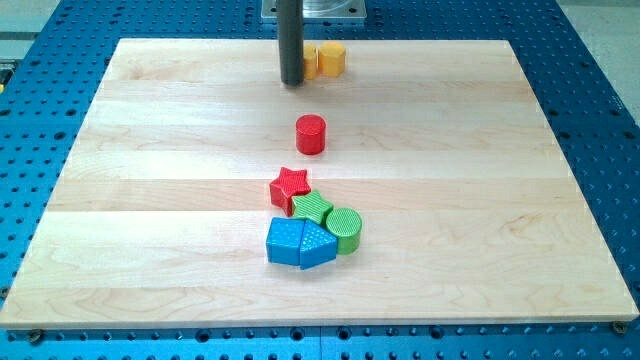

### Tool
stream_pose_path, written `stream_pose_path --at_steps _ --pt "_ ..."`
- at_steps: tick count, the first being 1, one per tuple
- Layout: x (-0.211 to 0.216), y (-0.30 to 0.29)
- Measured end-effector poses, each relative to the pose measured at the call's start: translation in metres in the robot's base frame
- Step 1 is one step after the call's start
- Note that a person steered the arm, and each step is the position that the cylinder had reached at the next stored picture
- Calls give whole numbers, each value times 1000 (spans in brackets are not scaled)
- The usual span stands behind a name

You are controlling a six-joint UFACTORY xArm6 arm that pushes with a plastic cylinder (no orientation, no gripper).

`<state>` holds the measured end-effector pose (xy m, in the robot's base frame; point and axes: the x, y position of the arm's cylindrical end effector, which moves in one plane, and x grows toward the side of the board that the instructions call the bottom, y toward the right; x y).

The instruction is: Slide the red circle to the top left side of the red star

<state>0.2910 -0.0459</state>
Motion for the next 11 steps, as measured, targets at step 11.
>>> stream_pose_path --at_steps 11 --pt "61 30"
